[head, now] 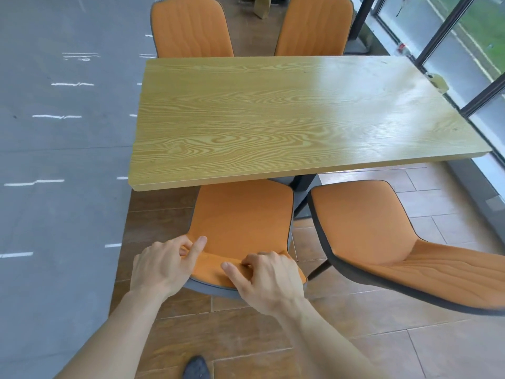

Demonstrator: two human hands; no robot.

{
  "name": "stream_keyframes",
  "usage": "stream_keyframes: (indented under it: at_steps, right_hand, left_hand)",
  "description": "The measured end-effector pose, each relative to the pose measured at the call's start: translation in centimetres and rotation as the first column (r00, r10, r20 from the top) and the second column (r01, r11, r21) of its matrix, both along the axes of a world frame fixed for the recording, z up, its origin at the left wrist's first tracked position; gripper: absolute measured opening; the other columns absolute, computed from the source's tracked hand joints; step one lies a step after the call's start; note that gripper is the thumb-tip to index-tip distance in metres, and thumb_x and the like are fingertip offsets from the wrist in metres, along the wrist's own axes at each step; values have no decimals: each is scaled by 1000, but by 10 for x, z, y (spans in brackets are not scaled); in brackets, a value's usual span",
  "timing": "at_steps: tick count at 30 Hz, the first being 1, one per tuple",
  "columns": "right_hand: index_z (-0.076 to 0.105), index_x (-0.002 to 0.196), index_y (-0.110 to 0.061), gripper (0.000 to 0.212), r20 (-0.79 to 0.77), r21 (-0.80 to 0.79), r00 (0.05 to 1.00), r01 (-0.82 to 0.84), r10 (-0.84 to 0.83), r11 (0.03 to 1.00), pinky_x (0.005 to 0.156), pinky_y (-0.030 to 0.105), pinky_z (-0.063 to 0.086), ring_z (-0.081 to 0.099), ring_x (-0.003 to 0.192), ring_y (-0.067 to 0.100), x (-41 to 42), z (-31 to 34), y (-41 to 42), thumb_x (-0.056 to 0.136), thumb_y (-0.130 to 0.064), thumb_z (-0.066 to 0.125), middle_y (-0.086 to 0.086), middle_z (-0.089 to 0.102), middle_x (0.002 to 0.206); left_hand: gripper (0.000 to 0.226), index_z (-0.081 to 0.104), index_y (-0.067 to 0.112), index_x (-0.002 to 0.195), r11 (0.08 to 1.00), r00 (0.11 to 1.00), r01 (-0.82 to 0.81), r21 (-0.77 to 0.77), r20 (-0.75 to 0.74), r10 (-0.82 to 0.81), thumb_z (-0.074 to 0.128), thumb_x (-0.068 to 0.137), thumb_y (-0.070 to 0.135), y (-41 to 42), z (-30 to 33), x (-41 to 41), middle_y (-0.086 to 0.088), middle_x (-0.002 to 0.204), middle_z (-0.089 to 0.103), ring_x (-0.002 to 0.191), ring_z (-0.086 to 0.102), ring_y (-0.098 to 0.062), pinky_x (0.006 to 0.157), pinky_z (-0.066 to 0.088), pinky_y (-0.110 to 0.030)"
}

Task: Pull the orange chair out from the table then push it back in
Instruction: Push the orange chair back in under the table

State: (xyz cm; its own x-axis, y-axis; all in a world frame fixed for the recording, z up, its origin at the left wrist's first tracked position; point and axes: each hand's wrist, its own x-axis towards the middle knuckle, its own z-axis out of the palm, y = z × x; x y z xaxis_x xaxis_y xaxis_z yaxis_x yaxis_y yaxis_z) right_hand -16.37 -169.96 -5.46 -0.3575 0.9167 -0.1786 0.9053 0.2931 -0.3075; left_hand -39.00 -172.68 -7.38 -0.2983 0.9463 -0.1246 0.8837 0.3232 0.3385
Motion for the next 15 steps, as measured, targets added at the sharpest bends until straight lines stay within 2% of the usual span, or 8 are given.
stream_keyframes:
  at_steps: [5, 10, 15]
  right_hand:
    - [71, 77, -19, 90, -1, 15, 998, -70, 70, 997, 63, 39, 53, 58, 60, 18, 31, 0, -4, 87, -91, 17, -2, 62, 68]
    - [73, 81, -19, 93, 2, 34, 992, -124, 124, 992, 61, 37, 52, 56, 59, 17, 53, -1, -6, 87, -91, 14, -3, 63, 66]
    - [71, 75, -18, 95, -7, 36, 986, -165, 165, 986, 59, 38, 52, 54, 54, 16, 71, -3, -7, 86, -92, 13, -2, 59, 60]
  left_hand:
    - [86, 68, 39, 93, 999, 999, -47, 17, -18, 48, 0, 79, 89, -19, -2, 32, 15, 93, 75, 90, 69, -21, 69, 43, -35]
    - [74, 63, 38, 85, 996, 996, -88, -2, -13, 88, 6, 85, 85, -33, 1, 57, 15, 92, 74, 88, 68, -22, 73, 48, -37]
    - [70, 61, 36, 78, 991, 991, -136, 4, -13, 136, 8, 88, 81, -46, 5, 80, 20, 76, 59, 68, 49, -14, 63, 37, -32]
